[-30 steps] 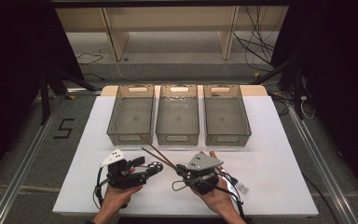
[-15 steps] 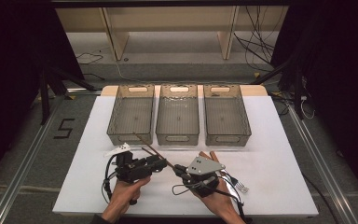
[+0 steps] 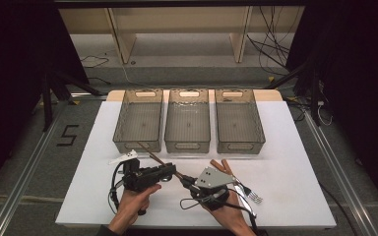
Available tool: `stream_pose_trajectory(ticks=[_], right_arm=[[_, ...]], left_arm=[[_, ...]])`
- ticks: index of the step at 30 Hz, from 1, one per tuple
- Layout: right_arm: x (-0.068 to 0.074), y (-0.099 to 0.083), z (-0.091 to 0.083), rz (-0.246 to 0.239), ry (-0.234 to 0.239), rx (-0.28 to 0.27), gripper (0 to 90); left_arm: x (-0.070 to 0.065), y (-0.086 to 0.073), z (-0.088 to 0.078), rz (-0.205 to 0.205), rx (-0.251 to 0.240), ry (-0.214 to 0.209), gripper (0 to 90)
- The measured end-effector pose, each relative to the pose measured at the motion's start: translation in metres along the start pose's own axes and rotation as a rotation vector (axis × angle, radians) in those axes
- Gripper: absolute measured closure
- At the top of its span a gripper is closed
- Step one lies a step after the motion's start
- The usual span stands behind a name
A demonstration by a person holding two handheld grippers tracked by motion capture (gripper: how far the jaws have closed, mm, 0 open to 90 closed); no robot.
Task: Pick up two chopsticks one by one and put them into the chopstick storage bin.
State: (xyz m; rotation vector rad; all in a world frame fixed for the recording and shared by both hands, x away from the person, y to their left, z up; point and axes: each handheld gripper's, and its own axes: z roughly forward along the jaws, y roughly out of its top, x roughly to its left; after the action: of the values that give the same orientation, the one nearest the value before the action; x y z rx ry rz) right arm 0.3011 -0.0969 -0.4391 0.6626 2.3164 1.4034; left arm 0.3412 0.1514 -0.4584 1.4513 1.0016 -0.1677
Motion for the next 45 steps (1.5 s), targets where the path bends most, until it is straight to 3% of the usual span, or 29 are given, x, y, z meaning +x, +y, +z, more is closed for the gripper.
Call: stream_pose_trajectory(ticks=[9, 13, 16, 18, 23, 28, 36, 39, 45], right_arm=[[0.0, -0.002, 0.0, 0.003, 0.003, -0.005, 85.2], [-0.001, -0.003, 0.001, 0.009, 0.011, -0.006, 84.6], [-0.002, -0.003, 0.0, 0.018, 0.022, -0.017, 83.1], [-0.005, -0.003, -0.003, 0.027, 0.031, -0.032, 73.6], [-0.018, -0.004, -0.017, 0.1, 0.057, -0.053, 55.6], [-0.031, -0.019, -0.03, 0.13, 0.007, -0.026, 42.1], [-0.033, -0.027, -0.036, 0.123, -0.011, -0.009, 35.2], [-0.033, -0.027, -0.038, 0.122, -0.007, -0.01, 31.9], [-0.033, -0.028, -0.038, 0.132, 0.003, -0.012, 26.9]], left_arm=[[0.0, -0.001, 0.001, -0.03, -0.001, -0.059, 77.4], [-0.002, 0.001, 0.0, -0.022, 0.012, -0.095, 82.9], [-0.006, 0.004, -0.001, -0.006, 0.018, -0.095, 84.3], [-0.007, 0.007, -0.004, 0.019, 0.019, -0.065, 84.3], [0.001, 0.022, -0.013, 0.033, 0.026, -0.016, 84.3], [0.006, 0.048, -0.019, 0.064, 0.056, 0.036, 84.2], [0.011, 0.102, -0.029, 0.101, 0.083, 0.096, 84.1], [0.014, 0.123, -0.031, 0.123, 0.09, 0.139, 84.1], [0.023, 0.16, -0.036, 0.12, 0.103, 0.193, 84.1]])
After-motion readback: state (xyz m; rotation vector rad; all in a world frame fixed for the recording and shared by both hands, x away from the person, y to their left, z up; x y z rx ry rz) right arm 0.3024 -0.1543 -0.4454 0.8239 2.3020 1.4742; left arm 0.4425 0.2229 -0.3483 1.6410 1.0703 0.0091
